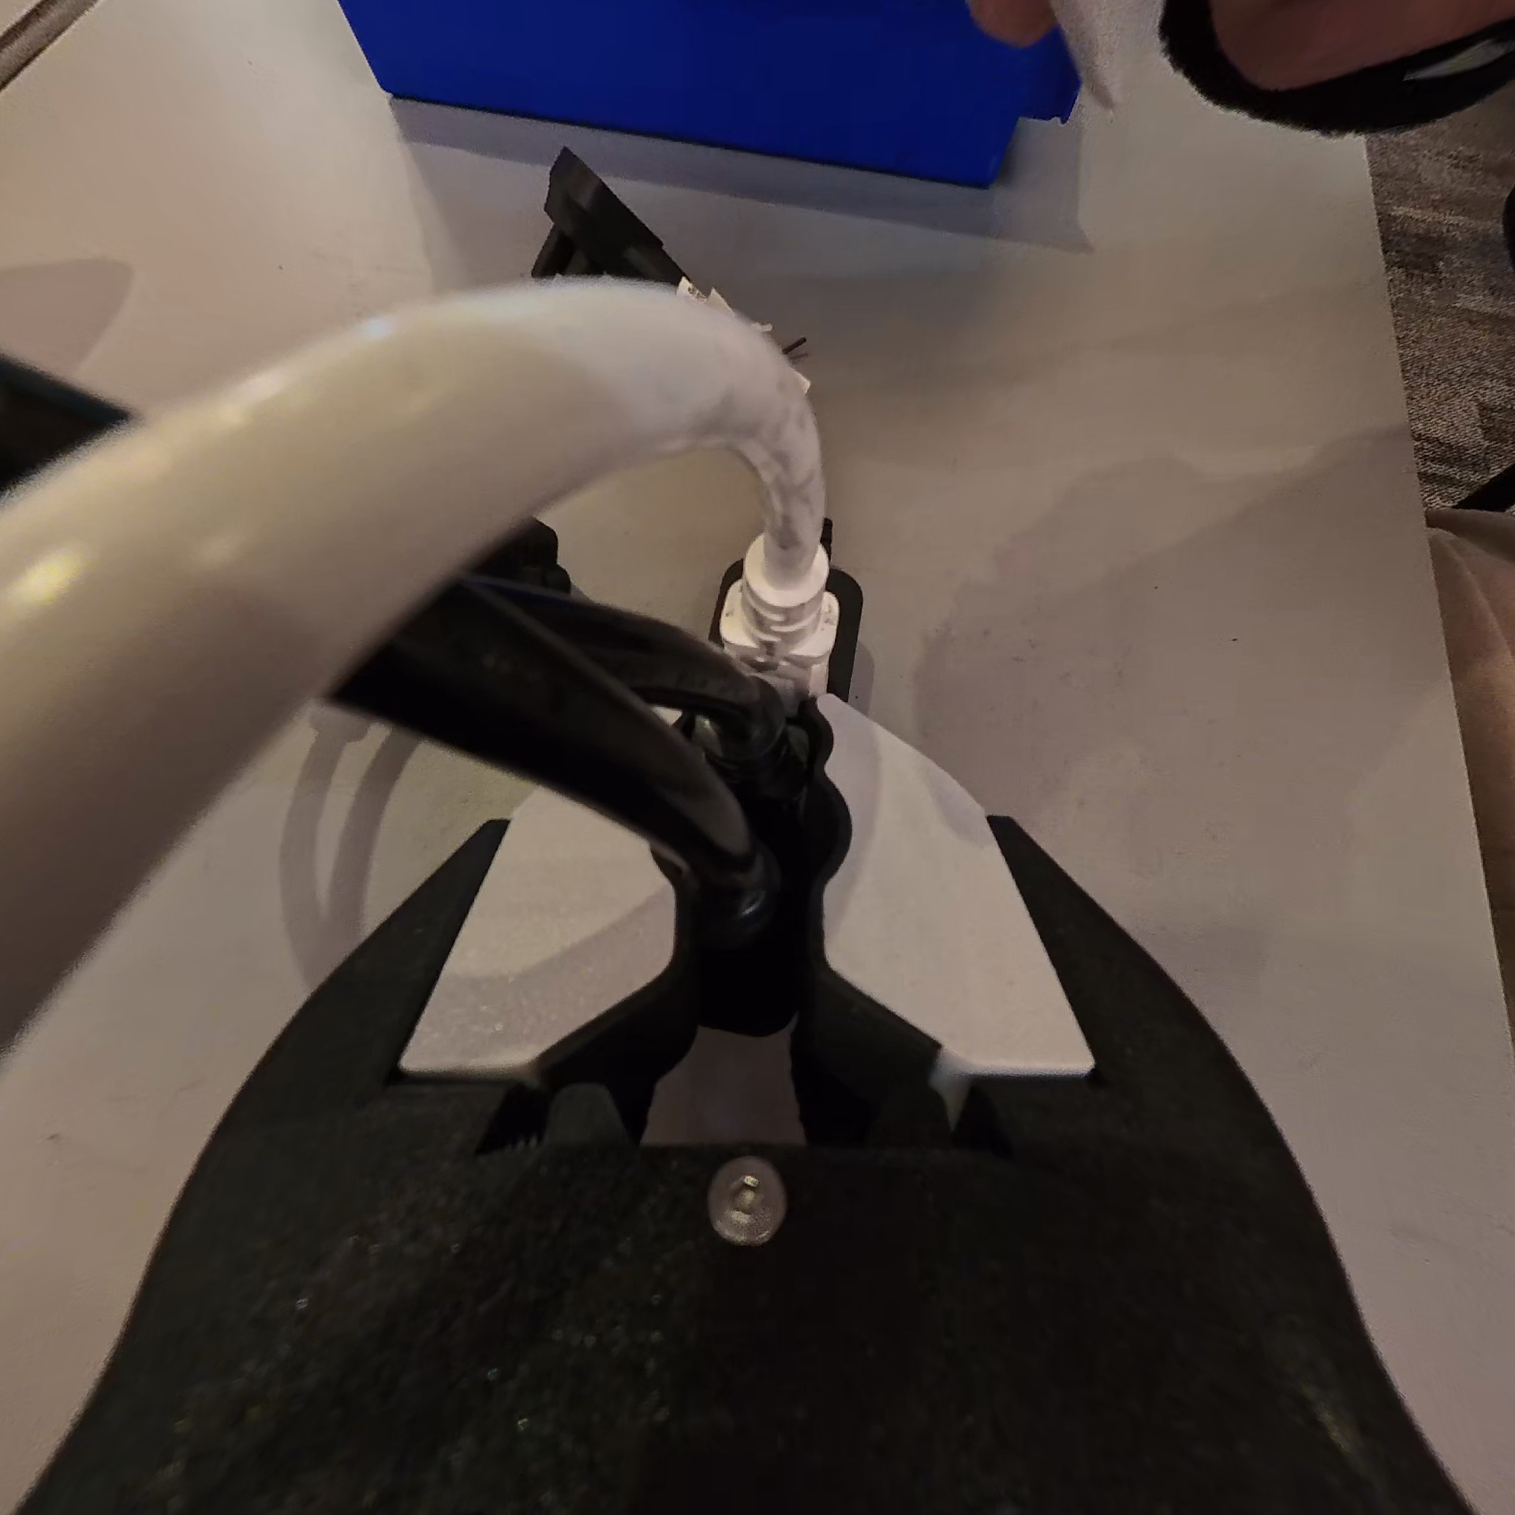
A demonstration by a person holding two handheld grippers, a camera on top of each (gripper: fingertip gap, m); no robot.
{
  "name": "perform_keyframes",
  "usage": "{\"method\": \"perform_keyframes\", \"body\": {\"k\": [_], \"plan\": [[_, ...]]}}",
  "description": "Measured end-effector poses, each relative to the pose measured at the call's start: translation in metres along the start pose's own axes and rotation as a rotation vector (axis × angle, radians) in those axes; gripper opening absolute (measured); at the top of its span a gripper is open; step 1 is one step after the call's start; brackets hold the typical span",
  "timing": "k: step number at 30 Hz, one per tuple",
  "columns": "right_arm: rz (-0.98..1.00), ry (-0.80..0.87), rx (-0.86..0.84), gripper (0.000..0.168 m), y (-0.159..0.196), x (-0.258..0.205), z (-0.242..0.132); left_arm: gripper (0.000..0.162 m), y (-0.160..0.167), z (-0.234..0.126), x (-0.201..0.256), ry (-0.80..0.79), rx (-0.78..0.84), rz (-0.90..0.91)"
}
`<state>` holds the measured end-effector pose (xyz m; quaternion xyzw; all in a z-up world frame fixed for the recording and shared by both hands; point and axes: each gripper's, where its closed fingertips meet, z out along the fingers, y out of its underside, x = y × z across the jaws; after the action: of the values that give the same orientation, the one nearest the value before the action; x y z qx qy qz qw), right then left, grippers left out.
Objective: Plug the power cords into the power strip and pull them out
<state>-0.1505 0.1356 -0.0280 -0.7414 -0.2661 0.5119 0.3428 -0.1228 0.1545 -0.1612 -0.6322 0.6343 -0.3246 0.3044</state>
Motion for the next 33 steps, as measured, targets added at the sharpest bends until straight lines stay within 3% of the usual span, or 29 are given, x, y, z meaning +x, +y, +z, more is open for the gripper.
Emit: {"method": "perform_keyframes", "body": {"k": [2,7,11,13,20,24,30,33], "plan": [[0.029,-0.08,0.06,0.041,-0.008,-0.011,-0.002,0.024,0.0,0.0,0.0,0.0,0.0,0.0],[0.18,-0.485,0.204,0.058,-0.032,-0.057,-0.025,0.024,0.0,0.0,0.0,0.0,0.0,0.0],[0.166,-1.062,0.312,0.068,-0.041,-0.123,-0.086,0.024,0.0,0.0,0.0,-0.001,0.0,-0.002],[0.079,-1.213,0.272,0.081,-0.028,-0.146,-0.106,0.024,0.0,0.0,0.0,-0.001,0.001,-0.002],[0.003,-1.316,0.188,0.084,-0.009,-0.168,-0.109,0.024,0.0,0.0,0.0,-0.001,0.001,-0.002],[-0.007,-1.342,0.176,0.068,-0.008,-0.167,-0.109,0.024,0.0,0.0,0.0,0.0,0.003,-0.002],[0.064,-1.34,0.206,0.066,-0.019,-0.158,-0.105,0.024,0.0,0.0,0.0,0.002,0.003,-0.002],[0.037,-1.251,0.198,0.054,-0.016,-0.153,-0.093,0.024,0.0,0.0,0.0,0.001,0.003,-0.002]]}}
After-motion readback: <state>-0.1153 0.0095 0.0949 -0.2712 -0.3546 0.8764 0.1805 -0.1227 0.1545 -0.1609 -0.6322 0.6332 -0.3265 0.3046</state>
